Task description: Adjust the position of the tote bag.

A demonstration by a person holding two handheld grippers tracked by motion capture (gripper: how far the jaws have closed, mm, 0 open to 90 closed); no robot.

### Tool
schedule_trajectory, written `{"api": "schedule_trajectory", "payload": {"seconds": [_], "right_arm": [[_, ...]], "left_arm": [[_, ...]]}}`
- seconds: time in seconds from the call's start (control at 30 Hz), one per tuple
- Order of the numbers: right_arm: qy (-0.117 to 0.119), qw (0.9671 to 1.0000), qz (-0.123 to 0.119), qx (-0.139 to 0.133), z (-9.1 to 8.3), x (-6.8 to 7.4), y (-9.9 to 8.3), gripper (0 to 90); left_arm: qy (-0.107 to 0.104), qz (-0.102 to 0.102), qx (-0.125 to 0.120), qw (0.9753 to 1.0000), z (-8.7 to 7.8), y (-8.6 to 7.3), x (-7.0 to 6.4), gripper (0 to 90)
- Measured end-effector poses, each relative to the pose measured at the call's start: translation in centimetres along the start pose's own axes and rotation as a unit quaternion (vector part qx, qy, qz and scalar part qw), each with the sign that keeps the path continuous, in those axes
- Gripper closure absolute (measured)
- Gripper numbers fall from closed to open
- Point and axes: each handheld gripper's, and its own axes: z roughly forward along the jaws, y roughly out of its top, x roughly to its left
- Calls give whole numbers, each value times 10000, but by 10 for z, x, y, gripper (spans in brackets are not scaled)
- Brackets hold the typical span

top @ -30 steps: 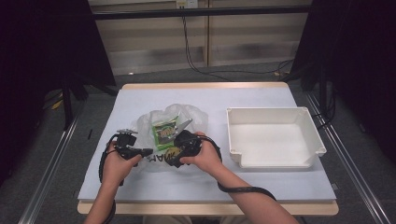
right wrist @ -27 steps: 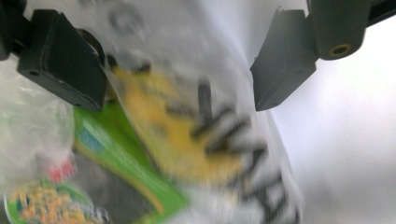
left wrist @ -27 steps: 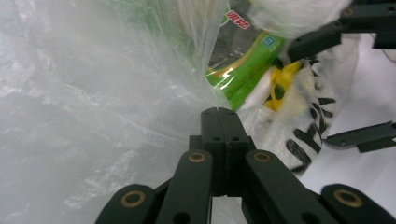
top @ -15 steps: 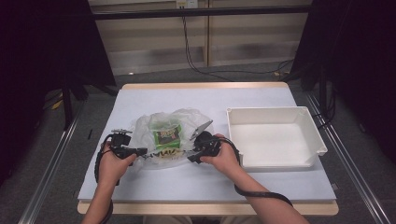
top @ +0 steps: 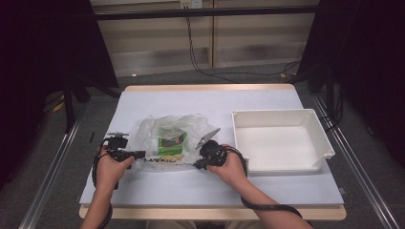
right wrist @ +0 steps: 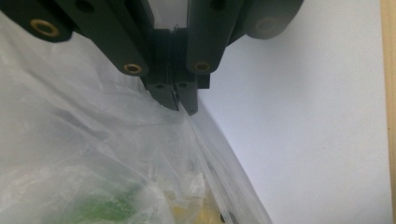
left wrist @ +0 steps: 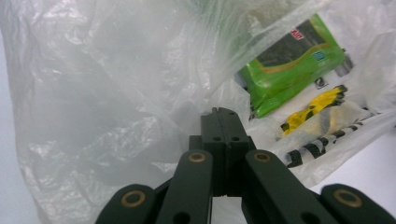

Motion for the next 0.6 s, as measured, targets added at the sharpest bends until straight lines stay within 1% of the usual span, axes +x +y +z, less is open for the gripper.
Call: {"api": "schedule_trajectory", "payload": {"seconds": [0.03,0.07,0.1,0.13,0.17,0.2,0.23,0.27,0.3,0.33,0.4,0.43,0.5,0.53,0.57,0.6], "right_arm": [[5,10000,-11,9,0,1,-1,896],[-22,10000,-38,23,-1,2,-1,896],[-32,10000,-68,43,-1,2,-1,893],[-33,10000,-65,36,-1,3,-1,882],[-54,9999,-98,14,-2,3,-2,880],[-61,9999,-101,-15,-2,3,-2,871],[-54,9999,-110,-35,-2,3,-2,863],[-45,9999,-88,-74,-1,3,-2,862],[-30,9999,-73,-77,-1,3,-2,862],[-42,9999,-137,-68,-1,3,-1,863],[-20,9999,-136,-38,1,5,0,862],[-28,9998,-174,-38,1,5,1,863],[-13,9999,-163,-14,2,6,1,862],[-8,9998,-198,-33,3,6,1,863],[-9,9998,-192,-20,3,7,1,863],[2,9998,-206,-14,3,8,2,863]], "left_arm": [[-7,-17,-20,10000,1,0,0,900],[-65,-69,11,10000,1,0,0,900],[-82,-76,48,9999,2,-1,0,900],[-81,-135,-17,9999,3,-2,0,900],[-176,-97,24,9998,3,-2,1,900],[-246,-199,-78,9995,4,-2,0,900],[-279,-167,-81,9994,3,-1,-1,900],[-252,-120,-94,9996,3,0,-2,883],[-301,-108,-121,9994,3,0,-3,843],[-383,-86,-169,9991,2,1,-6,814],[-387,4,-220,9990,0,4,-11,736],[-315,100,-287,9990,-1,5,-13,695],[-316,171,-354,9987,-3,7,-16,646],[-294,201,-407,9985,-4,8,-17,621],[-288,274,-387,9985,-6,9,-19,611],[-327,285,-385,9983,-7,10,-20,608]]}}
